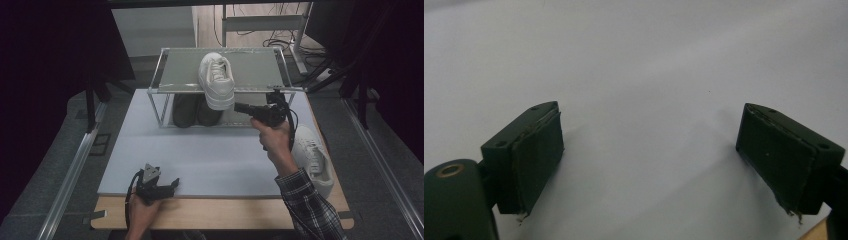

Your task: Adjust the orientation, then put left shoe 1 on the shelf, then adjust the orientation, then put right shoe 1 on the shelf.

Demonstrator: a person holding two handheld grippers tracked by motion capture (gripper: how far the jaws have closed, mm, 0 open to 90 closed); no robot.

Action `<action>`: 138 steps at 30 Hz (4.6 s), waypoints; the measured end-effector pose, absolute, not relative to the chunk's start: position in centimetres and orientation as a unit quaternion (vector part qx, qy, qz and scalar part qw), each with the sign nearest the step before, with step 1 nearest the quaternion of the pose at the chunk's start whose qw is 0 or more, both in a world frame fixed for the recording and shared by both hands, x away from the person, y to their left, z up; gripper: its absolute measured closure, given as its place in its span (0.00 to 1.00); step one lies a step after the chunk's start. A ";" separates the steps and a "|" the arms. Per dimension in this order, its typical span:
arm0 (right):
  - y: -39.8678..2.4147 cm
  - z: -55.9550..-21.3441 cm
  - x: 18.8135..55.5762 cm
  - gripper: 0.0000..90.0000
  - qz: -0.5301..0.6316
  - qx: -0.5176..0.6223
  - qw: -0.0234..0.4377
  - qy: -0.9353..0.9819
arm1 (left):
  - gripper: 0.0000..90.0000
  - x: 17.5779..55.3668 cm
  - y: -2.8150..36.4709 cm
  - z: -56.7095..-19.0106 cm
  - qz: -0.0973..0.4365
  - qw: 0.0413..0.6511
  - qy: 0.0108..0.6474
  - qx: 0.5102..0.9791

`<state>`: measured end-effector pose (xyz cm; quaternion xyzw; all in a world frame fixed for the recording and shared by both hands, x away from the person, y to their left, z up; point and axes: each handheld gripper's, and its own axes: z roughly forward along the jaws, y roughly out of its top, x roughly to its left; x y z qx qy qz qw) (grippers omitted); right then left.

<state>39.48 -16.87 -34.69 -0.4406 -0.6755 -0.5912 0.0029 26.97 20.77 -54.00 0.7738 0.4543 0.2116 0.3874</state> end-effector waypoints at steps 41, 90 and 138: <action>-11.1 -37.0 44.1 1.00 -0.573 -0.465 0.021 -0.675 | 0.13 27.0 20.8 -54.0 0.212 0.389 0.454 0.773; -9.4 -37.0 45.7 1.00 -0.557 -0.470 -0.003 -0.685 | 0.13 27.0 20.8 -54.0 0.212 0.388 0.454 0.773; -12.3 -39.5 39.7 0.41 -0.446 -0.376 -0.115 -0.804 | 0.13 26.9 20.8 -54.0 0.211 0.387 0.455 0.774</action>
